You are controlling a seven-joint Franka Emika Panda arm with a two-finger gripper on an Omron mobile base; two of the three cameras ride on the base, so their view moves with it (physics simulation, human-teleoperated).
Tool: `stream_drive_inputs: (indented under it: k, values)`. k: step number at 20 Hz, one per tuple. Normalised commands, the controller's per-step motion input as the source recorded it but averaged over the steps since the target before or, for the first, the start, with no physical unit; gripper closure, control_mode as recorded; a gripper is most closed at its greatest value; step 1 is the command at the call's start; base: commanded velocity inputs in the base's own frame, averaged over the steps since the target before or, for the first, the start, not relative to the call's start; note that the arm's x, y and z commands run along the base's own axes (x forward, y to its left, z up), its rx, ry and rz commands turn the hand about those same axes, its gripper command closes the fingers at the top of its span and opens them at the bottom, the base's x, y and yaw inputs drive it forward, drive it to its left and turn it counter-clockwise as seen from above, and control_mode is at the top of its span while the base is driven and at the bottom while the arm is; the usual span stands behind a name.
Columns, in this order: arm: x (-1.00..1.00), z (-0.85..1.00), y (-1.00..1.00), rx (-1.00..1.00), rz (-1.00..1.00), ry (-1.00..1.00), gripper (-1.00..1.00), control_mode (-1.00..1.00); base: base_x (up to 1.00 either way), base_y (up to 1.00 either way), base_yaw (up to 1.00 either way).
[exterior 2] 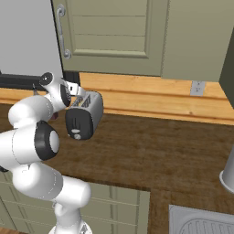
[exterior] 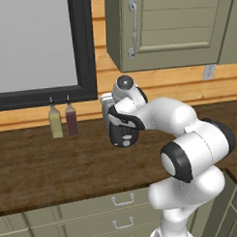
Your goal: Start the toaster. Once the lever pops up, take the bread to the plate on the dining counter.
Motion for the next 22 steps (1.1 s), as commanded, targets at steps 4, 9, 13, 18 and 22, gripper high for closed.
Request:
stream_drive_inputs:
  k: [4, 9, 13, 18, 22]
  values:
    - [0.00, 0.00, 0.00, 0.00, 0.00, 0.00, -1.00, -1.00, 0.00, 0.00, 0.00]
    - [0.00, 0.00, 0.00, 0.00, 0.00, 0.00, -1.00, -1.00, 0.00, 0.00, 0.00]
    - [0.00, 0.00, 0.00, 0.00, 0.00, 0.00, -1.00, -1.00, 0.00, 0.00, 0.00]
    - [0.00, 0.00, 0.00, 0.00, 0.00, 0.00, -1.00, -1.00, 0.00, 0.00, 0.00]
    - [0.00, 0.00, 0.00, 0.00, 0.00, 0.00, -1.00, -1.00, 0.00, 0.00, 0.00]
